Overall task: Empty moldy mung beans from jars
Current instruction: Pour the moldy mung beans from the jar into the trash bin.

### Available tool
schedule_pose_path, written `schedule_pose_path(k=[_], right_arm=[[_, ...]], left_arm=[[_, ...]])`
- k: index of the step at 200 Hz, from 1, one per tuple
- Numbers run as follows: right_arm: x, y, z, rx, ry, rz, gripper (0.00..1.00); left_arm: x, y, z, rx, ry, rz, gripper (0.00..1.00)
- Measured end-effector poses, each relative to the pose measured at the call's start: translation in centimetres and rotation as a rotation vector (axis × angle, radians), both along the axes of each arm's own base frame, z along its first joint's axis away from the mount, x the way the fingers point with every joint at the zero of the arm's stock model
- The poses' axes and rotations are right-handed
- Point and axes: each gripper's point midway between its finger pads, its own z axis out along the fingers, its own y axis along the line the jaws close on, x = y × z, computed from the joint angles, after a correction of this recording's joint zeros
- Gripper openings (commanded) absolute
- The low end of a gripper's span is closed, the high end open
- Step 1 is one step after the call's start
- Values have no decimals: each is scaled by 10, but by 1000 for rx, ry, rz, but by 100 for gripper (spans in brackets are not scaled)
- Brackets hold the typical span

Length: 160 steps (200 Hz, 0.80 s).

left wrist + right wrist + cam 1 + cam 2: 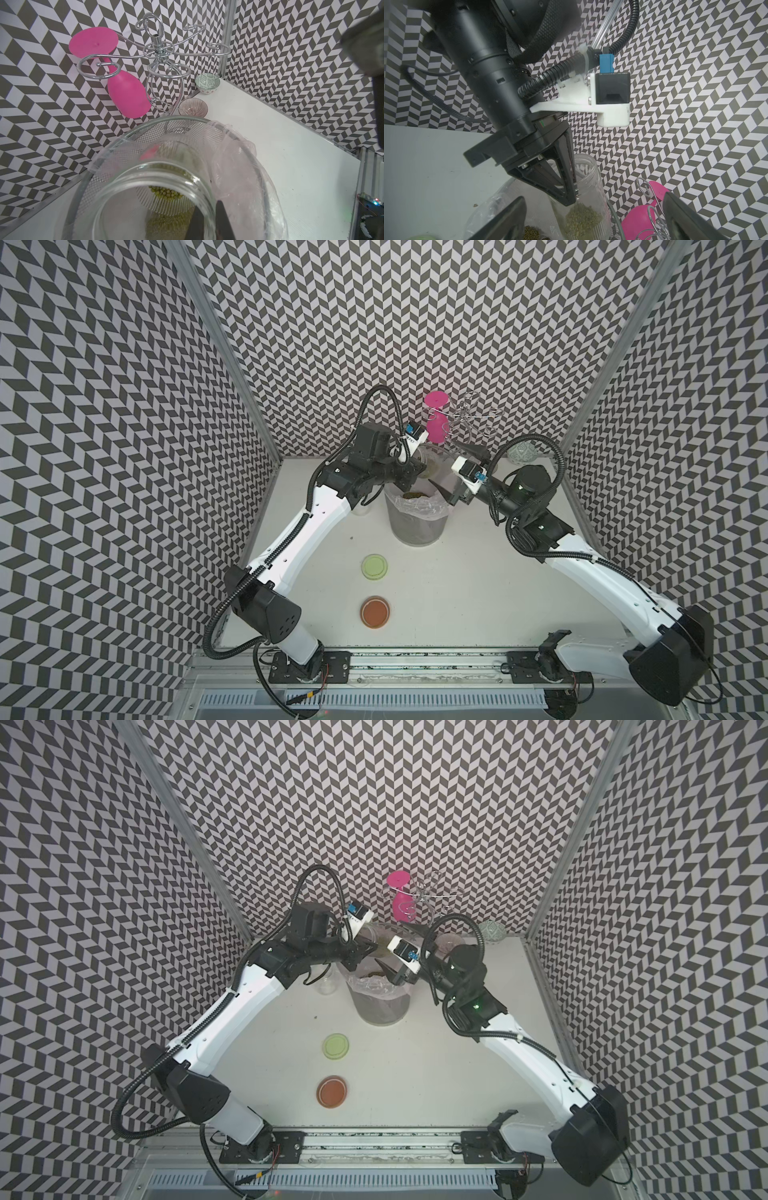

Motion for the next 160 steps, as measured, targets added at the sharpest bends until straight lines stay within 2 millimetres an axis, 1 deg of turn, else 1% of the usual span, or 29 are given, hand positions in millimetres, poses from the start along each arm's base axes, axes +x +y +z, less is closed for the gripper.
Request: schedule_pose_path(k=[19,35,70,88,108,119,160], right_arm=[[2,-2,1,43,52,-7,99],[7,-6,3,113,148,-14,99],[20,-18,33,376,380,28,99],[25,-27,41,510,504,62,100],[36,-32,41,639,650,99,99],[42,-32,38,707,741,132,99],[60,-20,20,876,1025,253,99]], left_arm=[[0,0,2,-15,-1,5,0],[-3,1,5,-42,-1,5,0],[-16,11,17,-130,-6,-9,0],[-21,18,27,-173,-23,-14,0],[-26,25,39,-221,-48,-21,0],[-30,27,44,-244,-60,-31,0],[-43,24,70,-332,-97,-93,0]])
